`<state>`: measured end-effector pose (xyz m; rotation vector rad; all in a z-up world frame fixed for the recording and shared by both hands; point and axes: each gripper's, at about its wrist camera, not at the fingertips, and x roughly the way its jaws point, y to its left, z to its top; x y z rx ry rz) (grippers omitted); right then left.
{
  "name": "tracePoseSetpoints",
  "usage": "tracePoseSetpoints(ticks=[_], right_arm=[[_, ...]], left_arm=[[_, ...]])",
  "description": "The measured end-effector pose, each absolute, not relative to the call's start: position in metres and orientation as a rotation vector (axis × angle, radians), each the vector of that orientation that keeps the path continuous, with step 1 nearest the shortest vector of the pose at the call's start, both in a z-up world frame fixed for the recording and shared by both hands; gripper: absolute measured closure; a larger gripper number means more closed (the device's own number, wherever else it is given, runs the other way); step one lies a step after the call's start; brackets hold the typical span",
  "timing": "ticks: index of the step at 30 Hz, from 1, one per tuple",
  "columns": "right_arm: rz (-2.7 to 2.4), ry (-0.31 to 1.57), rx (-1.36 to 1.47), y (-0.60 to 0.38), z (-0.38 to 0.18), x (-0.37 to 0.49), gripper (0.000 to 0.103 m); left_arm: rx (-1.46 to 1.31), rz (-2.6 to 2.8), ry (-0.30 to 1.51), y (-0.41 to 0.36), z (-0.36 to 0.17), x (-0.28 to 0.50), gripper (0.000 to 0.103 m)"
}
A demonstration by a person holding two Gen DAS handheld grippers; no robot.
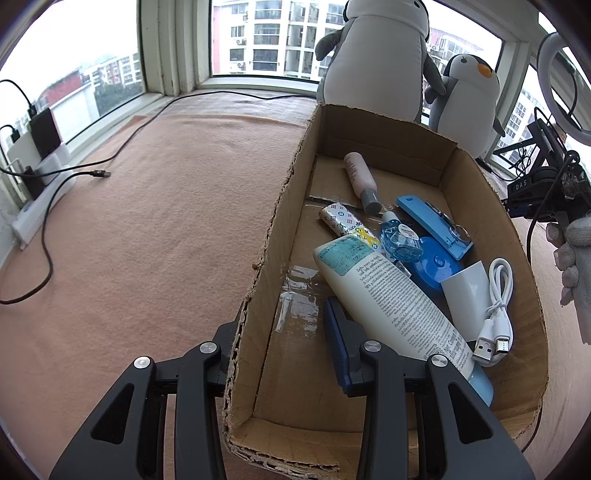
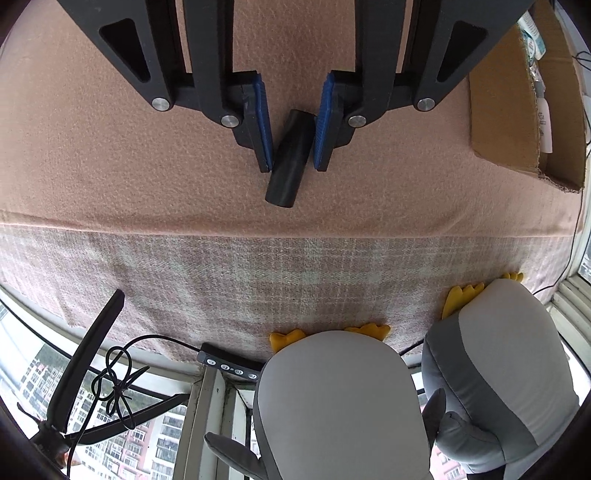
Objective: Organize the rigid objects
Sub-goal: 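Grasp the black cylinder with the right gripper and lift it, then carry the black cylinder into the box and open the right gripper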
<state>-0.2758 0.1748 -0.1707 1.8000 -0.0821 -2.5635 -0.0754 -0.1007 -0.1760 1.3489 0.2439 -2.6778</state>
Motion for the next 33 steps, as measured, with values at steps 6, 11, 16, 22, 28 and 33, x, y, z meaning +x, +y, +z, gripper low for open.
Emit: tracePoseSetpoints(ticks=[6,11,16,22,28,33], right_arm=[[-2.530,-0.103,1.759,0.181,-0.171,-0.259,0.088],[-2.478,-0.180,1.739,0.185,-0.168,-0.239,0.088],[-2.412,-0.235,1.658,0.179,-0.151,-0.217,0.088],[-2.352,-0.149,1.506,0.132,-0.117,-0.185,0.088],[-2.286,-0.102,1.423,0.105,-0.098,-0.167,0.088],[-2.243,-0.065,1.385,0.085,-0.095,-0.156,0.088]], left_arm=[[1.349,-2.678,0.244,-0.100,-0.176,-0.075,0.067],[1.349,-2.677,0.246,-0.101,-0.176,-0.075,0.067],[1.349,-2.675,0.249,-0.102,-0.176,-0.075,0.067],[1.352,-2.671,0.250,-0.102,-0.176,-0.075,0.067],[1.355,-2.668,0.254,-0.103,-0.177,-0.073,0.067],[1.356,-2.667,0.248,-0.103,-0.177,-0.071,0.067]])
